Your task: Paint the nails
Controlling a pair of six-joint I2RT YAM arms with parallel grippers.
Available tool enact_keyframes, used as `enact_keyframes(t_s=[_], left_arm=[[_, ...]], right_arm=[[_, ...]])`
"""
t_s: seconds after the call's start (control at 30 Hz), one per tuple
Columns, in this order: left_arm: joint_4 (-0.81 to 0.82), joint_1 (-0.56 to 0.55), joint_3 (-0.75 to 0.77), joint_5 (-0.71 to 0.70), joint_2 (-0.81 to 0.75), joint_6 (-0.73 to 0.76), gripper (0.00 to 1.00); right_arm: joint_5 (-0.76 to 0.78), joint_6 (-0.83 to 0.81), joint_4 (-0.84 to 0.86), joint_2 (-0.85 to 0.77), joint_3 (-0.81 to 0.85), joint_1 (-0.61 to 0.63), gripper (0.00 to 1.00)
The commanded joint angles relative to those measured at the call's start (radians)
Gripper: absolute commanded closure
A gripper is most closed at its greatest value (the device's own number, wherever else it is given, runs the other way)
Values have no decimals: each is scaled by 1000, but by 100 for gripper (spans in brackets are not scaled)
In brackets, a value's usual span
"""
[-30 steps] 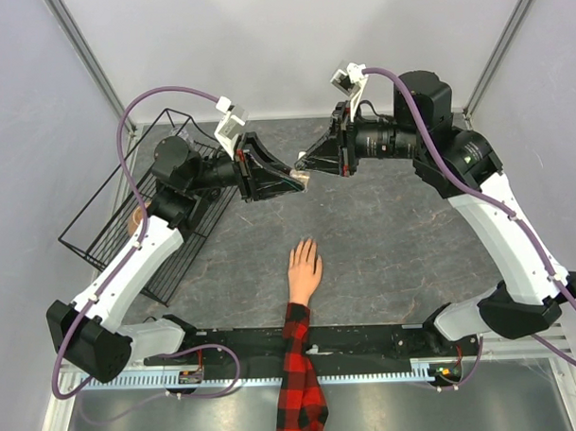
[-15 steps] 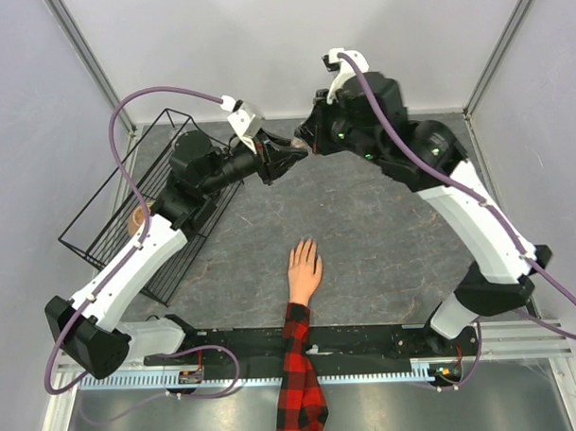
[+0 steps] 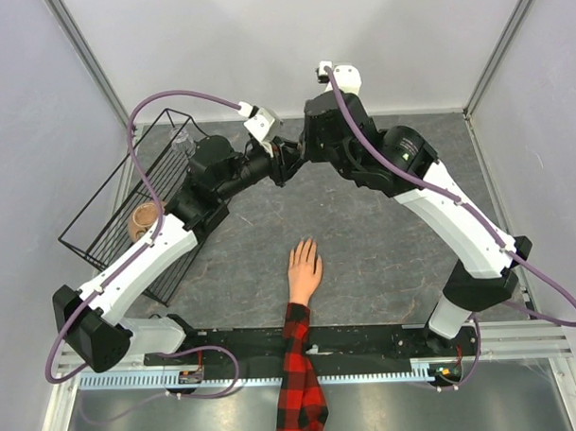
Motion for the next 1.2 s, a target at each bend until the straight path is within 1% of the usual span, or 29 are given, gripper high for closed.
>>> enact_keyframes(t_s=[0.0,0.07,0.1,0.13,0.17,0.23,0.27,0.33,0.37,0.43,0.47,0.53,0.57,0.63,0.67,0.73,0.77,0.83,0.87,0.93,1.13,1.17], left_arm=[[-20,8,54,22,-38,-20,98],[-91,19,82,42,-38,-12,98],[-163,25,102,46,-42,-14,98],[-180,43,105,51,-47,-22,98],[-191,54,98,74,-62,-31,98],[-193,95,85,114,-76,-72,98],[-190,106,82,155,-81,-87,98],[-186,132,81,209,-87,-123,98],[-185,141,87,277,-87,-135,98],[-164,164,90,363,-84,-178,98],[-154,169,96,455,-81,-193,98],[-127,183,99,549,-67,-241,98],[-118,185,101,631,-62,-274,98],[-101,186,98,707,-52,-316,98],[-43,186,95,770,-47,-357,98],[-1,186,84,813,-49,-391,98],[27,186,79,835,-53,-411,98],[39,186,76,852,-56,-419,98],[42,186,76,858,-53,-428,98],[57,186,82,879,-46,-442,98],[74,186,81,898,-47,-454,98],[74,186,79,896,-49,-453,98]], right_arm=[[-138,-51,-23,-22,5,42,51],[-178,-56,-26,-48,-3,19,43],[-198,-59,-30,-57,-7,8,36],[-239,-65,-31,-68,-15,-13,32],[-258,-73,-28,-88,-17,-21,26],[-307,-119,-27,-120,-27,-41,18],[-333,-140,-23,-132,-35,-50,11],[-405,-206,6,-180,-64,-77,4],[-487,-227,15,-195,-73,-90,2],[-598,-292,44,-241,-101,-137,2],[-757,-309,56,-253,-112,-160,2],[-905,-341,82,-276,-139,-232,2],[-1033,-361,85,-277,-141,-249,2],[-1080,-358,111,-277,-155,-257,1],[-1102,-332,125,-272,-153,-260,7],[-1158,-298,164,-257,-152,-279,15],[-1172,-289,179,-254,-155,-286,24],[-1200,-278,217,-251,-171,-288,29],[-1215,-277,228,-247,-178,-289,34],[-1250,-287,242,-238,-194,-288,35],[-1234,-297,247,-224,-219,-288,36],[-1246,-295,250,-223,-222,-288,40]])
